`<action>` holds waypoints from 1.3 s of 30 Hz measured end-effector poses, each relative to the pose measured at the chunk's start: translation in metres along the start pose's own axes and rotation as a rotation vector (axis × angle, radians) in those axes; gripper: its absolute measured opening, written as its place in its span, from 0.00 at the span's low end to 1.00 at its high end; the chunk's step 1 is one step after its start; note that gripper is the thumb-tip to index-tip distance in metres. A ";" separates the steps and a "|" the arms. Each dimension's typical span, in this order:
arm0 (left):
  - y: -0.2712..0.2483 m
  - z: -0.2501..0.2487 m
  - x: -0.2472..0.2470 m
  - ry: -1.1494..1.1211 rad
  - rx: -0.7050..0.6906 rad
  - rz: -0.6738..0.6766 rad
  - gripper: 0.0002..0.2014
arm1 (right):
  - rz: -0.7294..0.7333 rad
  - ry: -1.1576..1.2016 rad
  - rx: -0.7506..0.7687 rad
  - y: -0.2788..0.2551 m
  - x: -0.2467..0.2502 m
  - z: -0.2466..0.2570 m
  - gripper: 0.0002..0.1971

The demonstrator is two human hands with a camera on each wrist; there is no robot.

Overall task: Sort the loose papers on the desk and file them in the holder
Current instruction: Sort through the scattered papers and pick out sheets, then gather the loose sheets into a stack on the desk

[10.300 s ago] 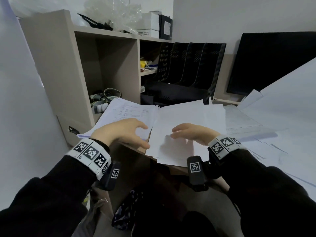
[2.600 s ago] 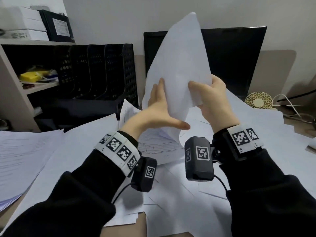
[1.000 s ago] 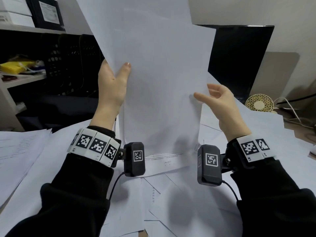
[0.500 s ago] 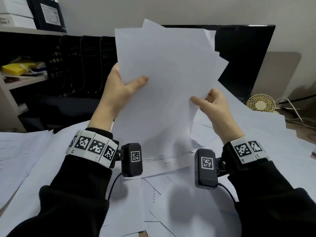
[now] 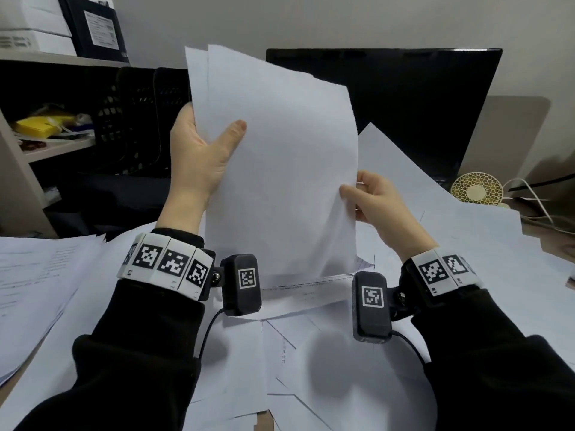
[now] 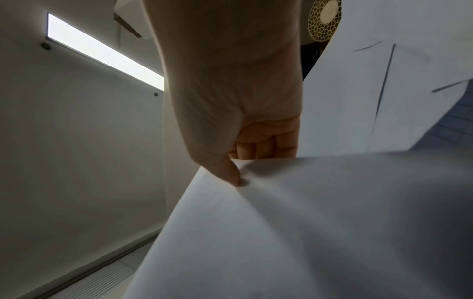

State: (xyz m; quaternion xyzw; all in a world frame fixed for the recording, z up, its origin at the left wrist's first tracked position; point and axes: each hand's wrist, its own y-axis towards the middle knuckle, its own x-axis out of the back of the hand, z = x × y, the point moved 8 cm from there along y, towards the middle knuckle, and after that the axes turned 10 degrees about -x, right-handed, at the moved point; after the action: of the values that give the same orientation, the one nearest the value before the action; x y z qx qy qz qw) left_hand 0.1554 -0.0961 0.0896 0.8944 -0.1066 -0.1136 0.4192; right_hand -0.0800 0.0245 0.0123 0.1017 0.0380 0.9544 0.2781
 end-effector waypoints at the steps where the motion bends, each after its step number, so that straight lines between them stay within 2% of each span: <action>1: 0.000 0.000 0.003 0.020 0.012 -0.010 0.18 | -0.026 0.002 0.025 -0.002 0.001 0.005 0.09; 3: 0.002 -0.001 0.010 0.060 0.069 -0.009 0.19 | -0.078 0.031 0.066 -0.005 0.003 0.017 0.08; 5: 0.001 -0.001 0.015 0.097 0.156 0.025 0.25 | -0.109 0.090 0.094 -0.010 0.002 0.026 0.07; 7: -0.003 -0.001 0.023 0.166 0.254 0.088 0.33 | -0.126 0.128 0.094 -0.016 -0.005 0.033 0.06; 9: -0.011 -0.002 0.036 0.253 0.327 0.163 0.35 | -0.096 0.107 0.056 -0.023 -0.021 0.036 0.10; 11: -0.019 -0.003 0.057 0.322 0.375 0.182 0.33 | -0.009 0.041 -0.019 -0.030 -0.044 0.034 0.10; 15: -0.040 -0.003 0.108 0.456 0.513 0.166 0.38 | 0.226 -0.106 -0.220 -0.050 -0.091 0.018 0.08; 17: -0.054 -0.003 0.133 0.518 0.588 0.203 0.40 | 0.324 -0.199 -0.288 -0.065 -0.111 0.010 0.05; 19: -0.070 -0.001 0.159 0.603 0.648 0.256 0.41 | 0.397 -0.306 -0.325 -0.077 -0.127 0.001 0.06; 21: -0.082 0.006 0.181 0.658 0.687 0.282 0.39 | 0.432 -0.376 -0.345 -0.087 -0.138 -0.004 0.06; 23: -0.095 0.010 0.194 0.686 0.708 0.278 0.33 | 0.448 -0.414 -0.352 -0.094 -0.146 -0.008 0.07; 25: -0.105 0.012 0.198 0.699 0.711 0.267 0.28 | 0.468 -0.450 -0.378 -0.100 -0.150 -0.011 0.08; 28: -0.120 0.018 0.201 0.767 0.755 0.306 0.27 | 0.519 -0.541 -0.442 -0.109 -0.152 -0.019 0.12; 31: -0.128 0.025 0.201 0.870 0.810 0.406 0.29 | 0.578 -0.661 -0.437 -0.114 -0.151 -0.021 0.16; 34: -0.130 0.019 0.190 1.031 0.820 0.586 0.30 | 0.667 -0.726 -0.409 -0.119 -0.154 -0.022 0.20; 39: -0.153 0.003 0.147 0.923 0.887 0.949 0.24 | 0.683 -0.738 -0.361 -0.117 -0.164 -0.019 0.25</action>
State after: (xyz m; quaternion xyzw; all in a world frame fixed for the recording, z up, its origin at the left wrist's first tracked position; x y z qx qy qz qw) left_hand 0.3089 -0.0442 -0.0471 0.7937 -0.3272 0.5119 0.0297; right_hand 0.1120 0.0341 -0.0492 0.3876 -0.2624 0.8827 -0.0405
